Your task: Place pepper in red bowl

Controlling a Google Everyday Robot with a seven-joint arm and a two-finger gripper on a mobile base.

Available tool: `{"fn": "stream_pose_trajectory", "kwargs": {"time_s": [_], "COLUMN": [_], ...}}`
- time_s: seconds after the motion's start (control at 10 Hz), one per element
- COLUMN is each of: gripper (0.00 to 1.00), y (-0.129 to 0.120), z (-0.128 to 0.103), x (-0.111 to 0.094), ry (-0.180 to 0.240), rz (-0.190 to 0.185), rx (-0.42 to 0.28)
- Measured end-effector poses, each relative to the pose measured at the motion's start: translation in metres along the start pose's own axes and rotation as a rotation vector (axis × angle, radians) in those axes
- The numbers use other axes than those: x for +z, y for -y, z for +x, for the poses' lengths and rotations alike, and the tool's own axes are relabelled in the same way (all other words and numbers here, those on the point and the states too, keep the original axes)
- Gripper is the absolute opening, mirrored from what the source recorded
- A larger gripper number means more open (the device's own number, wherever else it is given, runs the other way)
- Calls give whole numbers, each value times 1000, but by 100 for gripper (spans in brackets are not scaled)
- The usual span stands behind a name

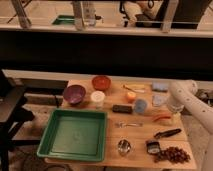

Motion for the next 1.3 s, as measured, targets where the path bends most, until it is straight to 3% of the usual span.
{"fn": "stream_pose_trajectory", "kwargs": {"time_s": [0.8,1.1,1.3], "gripper": [2,0,0], "y": [-3,-5,-9], "z": [-1,-3,1], "x": [-1,-11,-29], "ry": [12,21,27], "rz": [6,26,54], "rx": [-5,-13,-10]}}
